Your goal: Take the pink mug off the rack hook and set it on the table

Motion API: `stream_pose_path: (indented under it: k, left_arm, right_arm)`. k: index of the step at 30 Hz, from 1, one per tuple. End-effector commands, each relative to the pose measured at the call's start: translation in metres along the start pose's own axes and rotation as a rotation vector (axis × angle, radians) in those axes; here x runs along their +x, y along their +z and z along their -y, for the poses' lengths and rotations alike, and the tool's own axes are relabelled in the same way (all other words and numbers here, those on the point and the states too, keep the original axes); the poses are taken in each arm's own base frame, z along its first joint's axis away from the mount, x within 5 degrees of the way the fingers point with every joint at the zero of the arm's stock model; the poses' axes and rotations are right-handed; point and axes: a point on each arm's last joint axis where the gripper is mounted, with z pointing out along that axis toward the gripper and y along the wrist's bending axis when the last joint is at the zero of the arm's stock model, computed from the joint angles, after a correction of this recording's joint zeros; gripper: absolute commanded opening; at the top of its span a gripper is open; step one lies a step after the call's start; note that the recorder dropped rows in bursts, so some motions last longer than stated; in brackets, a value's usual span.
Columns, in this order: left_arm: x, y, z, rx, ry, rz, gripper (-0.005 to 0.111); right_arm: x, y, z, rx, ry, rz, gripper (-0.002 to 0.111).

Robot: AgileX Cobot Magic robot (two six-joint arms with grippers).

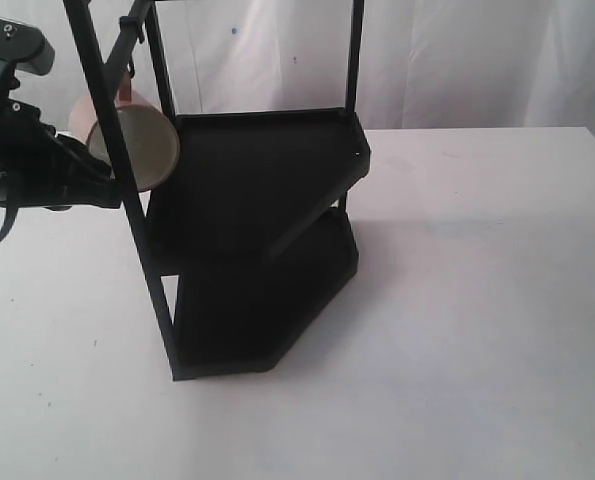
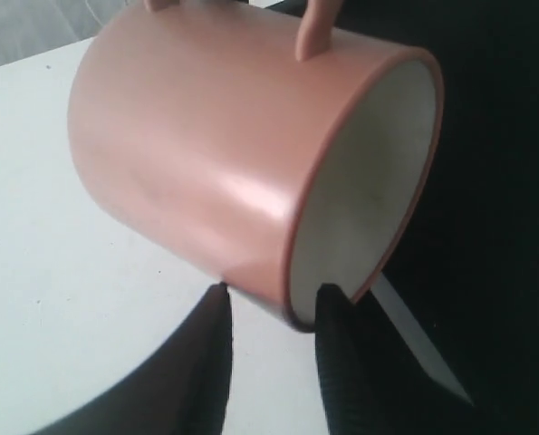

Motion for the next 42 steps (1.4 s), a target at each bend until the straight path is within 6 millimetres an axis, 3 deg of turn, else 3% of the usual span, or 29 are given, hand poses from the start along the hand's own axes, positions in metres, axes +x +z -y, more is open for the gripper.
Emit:
stream_pose_path:
  k: [1, 7, 13, 17, 24, 34, 39, 42]
  left_arm:
    - [-0.003, -0.001, 0.002, 0.007, -0.018, 0.032, 0.036]
    - [-0.010, -0.016, 0.001, 0.009, -0.044, 0.091, 0.038]
    - [-0.011, -0.008, 0.002, 0.020, -0.096, 0.101, 0.071]
    - [-0.008, 0.001, 0.003, 0.018, -0.092, 0.072, 0.074]
    - [-0.007, 0.009, 0.003, 0.015, -0.068, 0.074, 0.059]
    - [-0.007, 0.009, 0.003, 0.013, -0.011, 0.072, 0.000]
    - [-0.008, 0.007, 0.002, 0.011, 0.011, 0.075, 0.000]
    - [-0.011, -0.005, 0.002, 0.007, 0.034, 0.101, 0.000]
  right_arm:
    - [0.000, 0.000, 0.000, 0.006, 0.004, 0.007, 0.000]
    - [0.000, 0.000, 0.000, 0.006, 0.004, 0.007, 0.000]
    - [0.000, 0.000, 0.000, 0.006, 0.004, 0.007, 0.000]
    - [0.000, 0.000, 0.000, 0.006, 0.004, 0.007, 0.000]
    - [0.000, 0.000, 0.000, 0.006, 0.004, 0.007, 0.000]
    - [0.000, 0.000, 0.000, 0.006, 0.004, 0.007, 0.000]
    - [0.000, 0.000, 0.000, 0.006, 0.004, 0.007, 0.000]
    - [0.000, 0.000, 0.000, 0.006, 0.004, 0.007, 0.000]
